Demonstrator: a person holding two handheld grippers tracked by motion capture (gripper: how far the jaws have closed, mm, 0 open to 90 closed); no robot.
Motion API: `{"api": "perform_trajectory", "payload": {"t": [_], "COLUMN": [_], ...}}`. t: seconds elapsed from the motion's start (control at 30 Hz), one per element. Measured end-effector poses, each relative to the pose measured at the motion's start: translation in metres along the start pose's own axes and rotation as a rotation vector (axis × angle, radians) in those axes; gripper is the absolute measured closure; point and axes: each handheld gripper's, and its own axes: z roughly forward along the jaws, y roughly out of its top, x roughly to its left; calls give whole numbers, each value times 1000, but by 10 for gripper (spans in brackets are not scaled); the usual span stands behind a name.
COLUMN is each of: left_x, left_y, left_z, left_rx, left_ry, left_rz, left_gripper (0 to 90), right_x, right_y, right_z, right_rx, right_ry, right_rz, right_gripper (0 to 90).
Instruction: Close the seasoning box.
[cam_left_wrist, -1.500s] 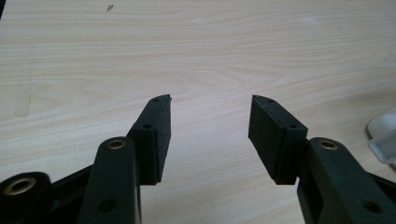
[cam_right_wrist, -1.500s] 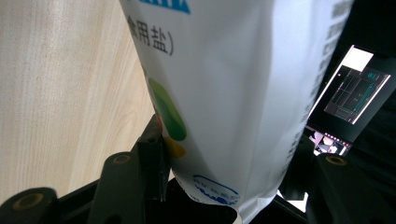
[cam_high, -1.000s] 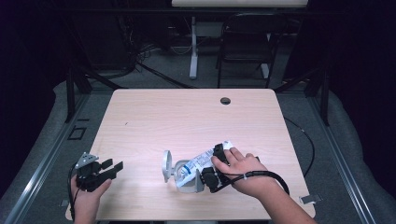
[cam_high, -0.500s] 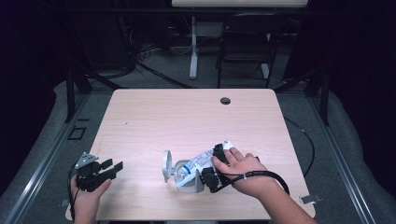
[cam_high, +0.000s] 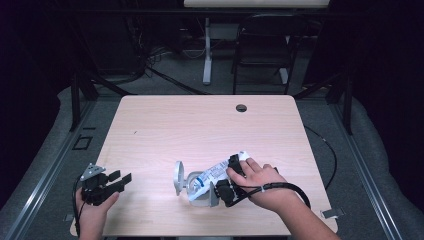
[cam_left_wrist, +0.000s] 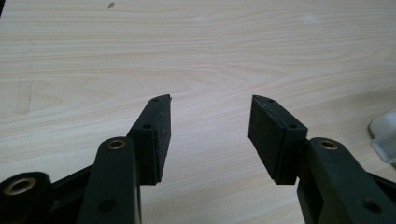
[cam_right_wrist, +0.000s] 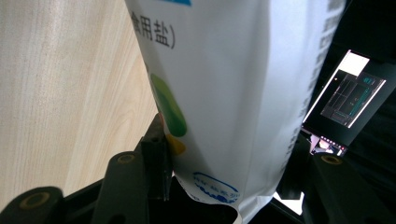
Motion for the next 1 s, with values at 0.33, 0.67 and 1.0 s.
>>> {"api": "perform_trajectory", "payload": {"t": [0.33,0.67,1.0], "left_x": [0,0,0], "left_y": [0,0,0], "left_z": [0,0,0], "left_rx": [-1,-1,-2], "left_ry": [0,0,0], "left_rz": [0,1,0], "left_gripper": [493,494,494], "right_x": [-1,-2,-3], "right_y": [0,-1,-1], "right_z": [-1,-2,-3], "right_rx": [2,-7,-6], "right_ry": [24,37,40], "right_rz": [9,6,-6], "right_gripper": [505,508,515]}}
